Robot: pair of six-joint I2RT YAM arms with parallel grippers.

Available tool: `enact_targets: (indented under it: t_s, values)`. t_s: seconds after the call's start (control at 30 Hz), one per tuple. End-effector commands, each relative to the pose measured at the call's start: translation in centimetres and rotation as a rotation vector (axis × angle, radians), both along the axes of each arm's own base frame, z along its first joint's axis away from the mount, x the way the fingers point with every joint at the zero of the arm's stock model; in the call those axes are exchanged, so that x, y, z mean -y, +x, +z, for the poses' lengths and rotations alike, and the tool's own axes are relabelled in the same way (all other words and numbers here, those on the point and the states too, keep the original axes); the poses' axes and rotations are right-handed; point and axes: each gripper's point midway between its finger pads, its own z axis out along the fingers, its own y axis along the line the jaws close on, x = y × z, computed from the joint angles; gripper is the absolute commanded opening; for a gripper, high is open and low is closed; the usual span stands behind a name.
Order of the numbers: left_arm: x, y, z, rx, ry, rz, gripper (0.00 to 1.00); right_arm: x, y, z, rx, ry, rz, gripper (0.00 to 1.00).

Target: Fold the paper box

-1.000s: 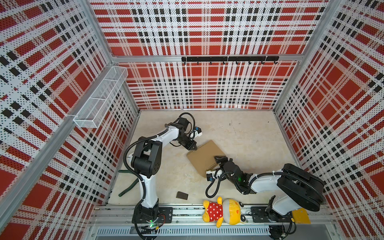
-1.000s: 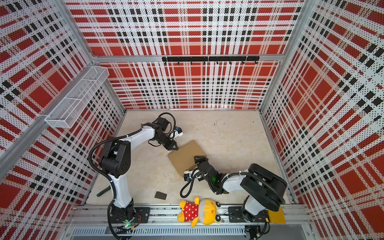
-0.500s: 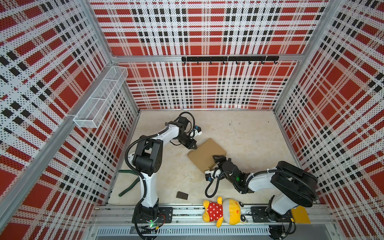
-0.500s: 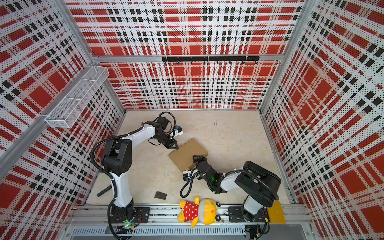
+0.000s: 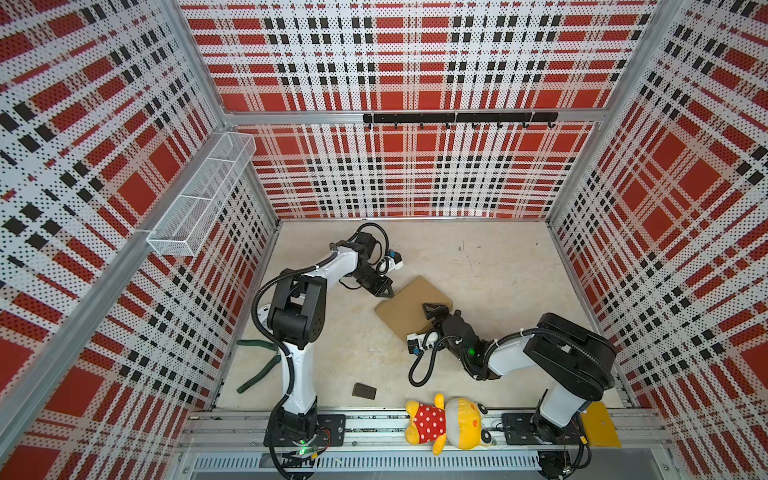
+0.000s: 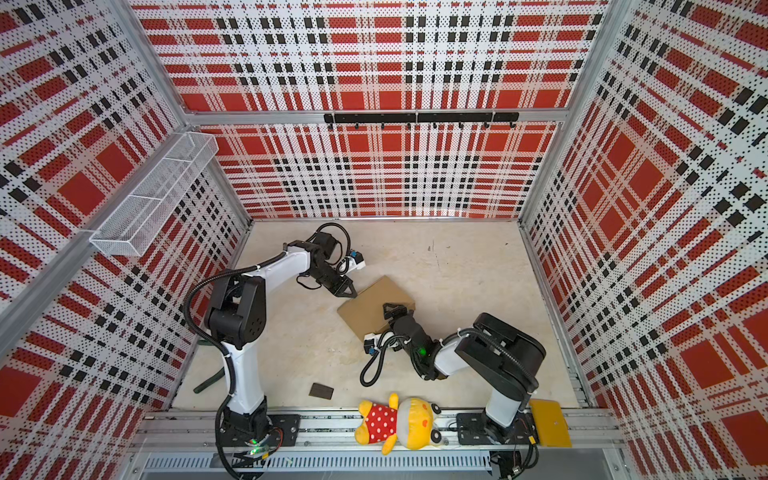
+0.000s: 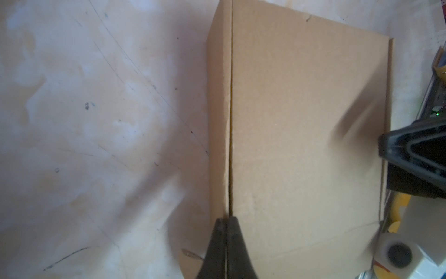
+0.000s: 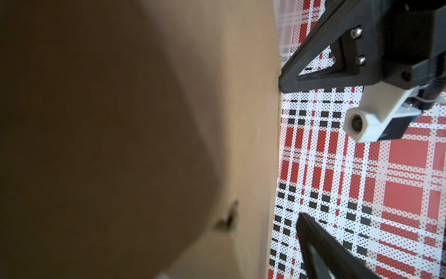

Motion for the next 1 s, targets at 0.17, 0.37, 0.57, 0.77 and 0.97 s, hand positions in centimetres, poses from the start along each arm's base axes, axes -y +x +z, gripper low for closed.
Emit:
enact_targets:
  t_s: [0.17, 0.37, 0.57, 0.77, 0.97]
  values:
    - [-0.5, -0.5, -1.5, -0.041, 0.032, 0.000, 0.08, -2.1, 1.1, 2.3, 0.054, 0.076, 0.036, 0.85]
    - [-0.2, -0.5, -0.6, -0.031, 0.009, 0.007, 0.13, -2.1, 1.1, 2.1, 0.033, 0.082, 0.033, 0.77]
    - [0.0, -0.5, 0.0, -0.025, -0.009, 0.015, 0.20, -2.1, 0.9, 2.0, 0.012, 0.089, 0.034, 0.64]
    - [0.0, -0.4, 1.8, 0.011, -0.023, 0.024, 0.37, -2.0, 0.8, 2.4, 0.010, 0.098, 0.030, 0.60]
    - [-0.3, -0.2, 6.5, 0.149, -0.051, 0.061, 0.58, -1.8, 0.5, 2.8, -0.009, 0.138, 0.022, 0.54]
